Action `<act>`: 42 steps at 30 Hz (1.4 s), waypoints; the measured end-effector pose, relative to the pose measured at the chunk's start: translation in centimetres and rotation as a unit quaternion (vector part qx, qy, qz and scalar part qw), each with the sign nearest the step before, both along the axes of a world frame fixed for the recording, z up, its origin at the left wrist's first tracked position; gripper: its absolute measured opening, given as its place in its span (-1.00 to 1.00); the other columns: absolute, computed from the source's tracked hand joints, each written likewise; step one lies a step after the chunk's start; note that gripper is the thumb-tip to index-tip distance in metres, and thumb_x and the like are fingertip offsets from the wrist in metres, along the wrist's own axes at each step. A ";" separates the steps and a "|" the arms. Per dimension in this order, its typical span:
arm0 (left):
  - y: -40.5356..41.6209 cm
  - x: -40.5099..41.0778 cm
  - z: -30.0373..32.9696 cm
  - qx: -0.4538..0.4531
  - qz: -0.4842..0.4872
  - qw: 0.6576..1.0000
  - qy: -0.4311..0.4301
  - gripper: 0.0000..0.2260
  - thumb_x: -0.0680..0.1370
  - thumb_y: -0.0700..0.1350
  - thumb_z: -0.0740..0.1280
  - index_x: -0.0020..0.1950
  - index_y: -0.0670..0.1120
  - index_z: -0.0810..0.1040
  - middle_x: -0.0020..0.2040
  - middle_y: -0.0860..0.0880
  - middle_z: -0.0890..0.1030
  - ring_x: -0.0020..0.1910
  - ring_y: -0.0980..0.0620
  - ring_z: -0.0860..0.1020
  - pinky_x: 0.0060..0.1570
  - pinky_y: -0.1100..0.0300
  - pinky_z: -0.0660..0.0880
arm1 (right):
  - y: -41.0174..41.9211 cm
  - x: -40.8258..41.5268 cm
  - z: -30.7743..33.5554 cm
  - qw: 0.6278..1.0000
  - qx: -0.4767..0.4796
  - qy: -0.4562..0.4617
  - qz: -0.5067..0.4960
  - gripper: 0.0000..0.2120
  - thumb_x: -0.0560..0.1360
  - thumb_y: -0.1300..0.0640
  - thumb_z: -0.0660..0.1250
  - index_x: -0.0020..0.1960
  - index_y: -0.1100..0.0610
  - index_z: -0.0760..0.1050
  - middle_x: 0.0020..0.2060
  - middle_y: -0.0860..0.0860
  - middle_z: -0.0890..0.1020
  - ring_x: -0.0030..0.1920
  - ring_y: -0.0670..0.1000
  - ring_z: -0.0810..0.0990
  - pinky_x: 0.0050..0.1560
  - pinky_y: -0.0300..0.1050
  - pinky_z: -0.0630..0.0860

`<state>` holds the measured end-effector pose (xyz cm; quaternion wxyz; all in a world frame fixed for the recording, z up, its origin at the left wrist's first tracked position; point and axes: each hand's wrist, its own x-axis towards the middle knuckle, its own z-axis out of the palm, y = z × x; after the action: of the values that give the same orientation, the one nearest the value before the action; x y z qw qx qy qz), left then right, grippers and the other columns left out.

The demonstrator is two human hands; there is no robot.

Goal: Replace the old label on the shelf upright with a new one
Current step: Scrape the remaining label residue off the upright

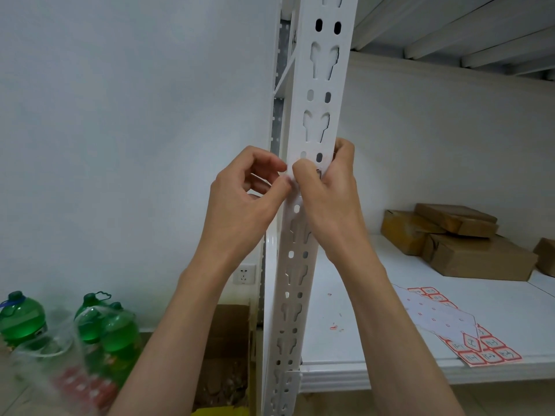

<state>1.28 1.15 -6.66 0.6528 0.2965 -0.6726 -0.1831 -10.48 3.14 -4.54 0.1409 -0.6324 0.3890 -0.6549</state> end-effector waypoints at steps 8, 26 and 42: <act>1.2 -0.5 0.3 -0.086 0.040 0.995 -0.005 -0.75 0.49 -0.08 0.50 0.10 -0.05 0.53 -0.10 0.06 0.60 -0.15 0.08 0.60 -0.22 0.41 0.50 | 0.1 -1.4 -0.2 0.996 0.027 -0.077 0.027 -0.79 0.66 0.17 0.17 0.20 -0.10 0.42 -0.05 -0.28 0.62 -0.03 -0.30 0.64 -0.15 -0.39 0.56; 1.6 -2.3 0.2 -0.243 0.229 0.942 -0.041 -0.88 0.52 -0.14 0.53 -0.01 -0.17 0.72 -0.10 -0.05 0.62 -0.14 0.06 0.57 -0.11 0.34 0.53 | 1.2 -4.7 -1.0 0.981 -0.015 -0.190 0.034 -0.89 0.55 0.28 0.39 -0.04 0.17 0.69 -0.17 0.08 0.74 -0.14 0.03 0.73 -0.07 -0.20 0.65; 1.3 -4.6 1.2 0.208 -0.123 0.964 0.110 -0.68 0.44 0.11 0.19 0.06 -0.06 0.50 0.13 -0.12 0.65 0.14 -0.12 0.60 0.21 -0.13 0.50 | -4.7 -8.4 -10.0 0.956 0.226 -0.088 -0.165 -0.65 0.65 0.11 0.25 -0.22 0.23 0.62 -0.36 0.07 0.63 -0.33 0.03 0.59 -0.20 -0.04 0.62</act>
<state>-3.34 2.47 -5.49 0.6192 0.3189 -0.5753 -0.4288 -18.89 -1.52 -14.51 0.2045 -0.4509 0.6118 -0.6169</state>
